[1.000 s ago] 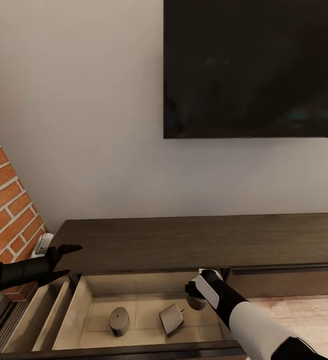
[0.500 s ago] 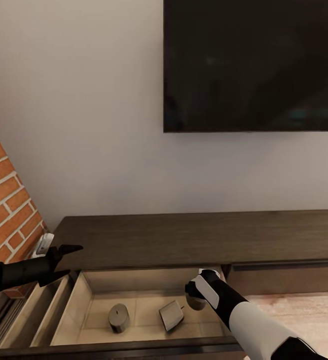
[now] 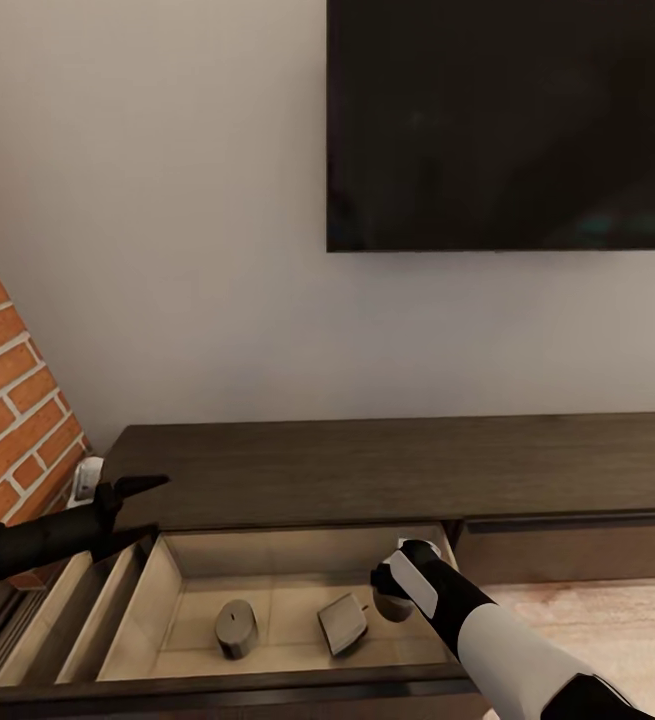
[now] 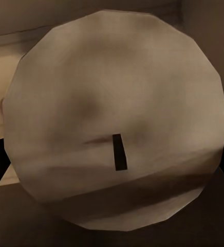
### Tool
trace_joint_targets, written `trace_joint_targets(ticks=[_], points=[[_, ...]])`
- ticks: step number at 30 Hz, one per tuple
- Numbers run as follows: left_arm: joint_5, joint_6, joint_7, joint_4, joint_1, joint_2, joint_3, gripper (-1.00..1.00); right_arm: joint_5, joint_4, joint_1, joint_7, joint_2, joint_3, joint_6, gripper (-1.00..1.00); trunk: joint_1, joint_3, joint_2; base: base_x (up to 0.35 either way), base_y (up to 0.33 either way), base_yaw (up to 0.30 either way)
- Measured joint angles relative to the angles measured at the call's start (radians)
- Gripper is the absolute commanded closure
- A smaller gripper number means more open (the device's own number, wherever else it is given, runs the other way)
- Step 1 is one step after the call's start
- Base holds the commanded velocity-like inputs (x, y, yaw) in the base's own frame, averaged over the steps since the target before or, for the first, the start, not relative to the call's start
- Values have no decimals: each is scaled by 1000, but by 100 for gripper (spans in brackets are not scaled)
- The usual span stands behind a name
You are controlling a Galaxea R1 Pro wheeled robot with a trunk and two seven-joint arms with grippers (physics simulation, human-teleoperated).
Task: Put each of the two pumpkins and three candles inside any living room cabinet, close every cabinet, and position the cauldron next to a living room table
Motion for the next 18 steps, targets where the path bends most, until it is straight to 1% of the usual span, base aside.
trace_joint_targets(ticks=[1,4,7,9,18], points=[[3,0,-16,0,2,2,1,-100,0,0,0,0,0,0,0,100,4,-3,-7,0,0,3],[11,1,-32,0,3,4,2,-100,0,1,0,0,0,0,0,100,15,-13,-28,0,0,1],[38,1,-36,0,4,5,1,-100,0,2,0,-2,0,0,-1,100,27,-22,-49,0,0,0],[48,1,-37,0,4,5,2,-100,0,2,0,-3,0,0,-1,100,35,-28,-63,0,0,0],[55,1,-37,0,5,5,1,-100,0,4,0,-8,0,0,-9,100,69,-56,-126,0,0,0]])
